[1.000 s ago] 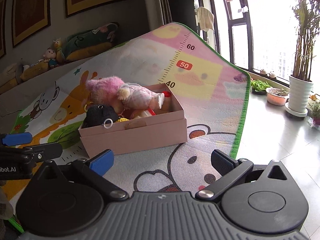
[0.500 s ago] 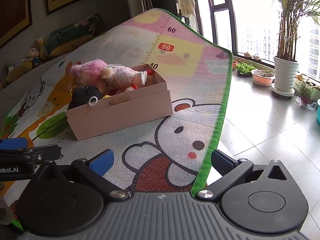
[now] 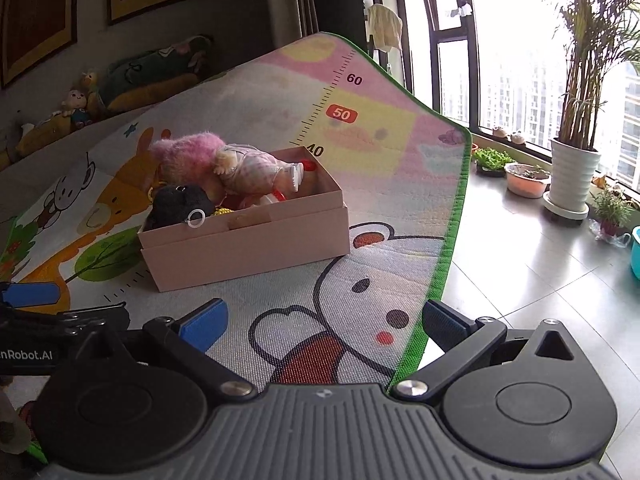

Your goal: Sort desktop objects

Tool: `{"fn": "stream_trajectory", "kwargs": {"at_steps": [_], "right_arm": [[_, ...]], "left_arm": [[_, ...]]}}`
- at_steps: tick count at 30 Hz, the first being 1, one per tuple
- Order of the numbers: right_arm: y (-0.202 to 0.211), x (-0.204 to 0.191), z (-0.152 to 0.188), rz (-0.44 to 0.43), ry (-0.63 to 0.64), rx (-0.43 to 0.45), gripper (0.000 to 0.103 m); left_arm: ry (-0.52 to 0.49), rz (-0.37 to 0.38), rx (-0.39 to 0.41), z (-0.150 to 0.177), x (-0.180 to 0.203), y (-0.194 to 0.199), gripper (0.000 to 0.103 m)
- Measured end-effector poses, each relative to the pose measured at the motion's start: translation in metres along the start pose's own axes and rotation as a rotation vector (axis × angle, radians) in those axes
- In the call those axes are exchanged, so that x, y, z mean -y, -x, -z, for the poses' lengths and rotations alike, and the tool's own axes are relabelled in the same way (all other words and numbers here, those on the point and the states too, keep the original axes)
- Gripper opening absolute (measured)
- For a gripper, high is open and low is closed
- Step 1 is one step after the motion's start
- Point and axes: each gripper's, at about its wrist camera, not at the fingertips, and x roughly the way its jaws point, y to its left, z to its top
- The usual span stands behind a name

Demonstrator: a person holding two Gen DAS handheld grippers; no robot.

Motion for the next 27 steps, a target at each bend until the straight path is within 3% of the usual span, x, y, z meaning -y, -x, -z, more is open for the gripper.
{"fn": "stream_trajectory", "kwargs": {"at_steps": [27], "right_arm": [[-0.0069, 0.001, 0.0029, -0.018, -0.015, -0.025, 0.103]], "left_arm": [[0.016, -0.001, -0.024, 0.0034, -0.0024, -0.0014, 0.1]]}}
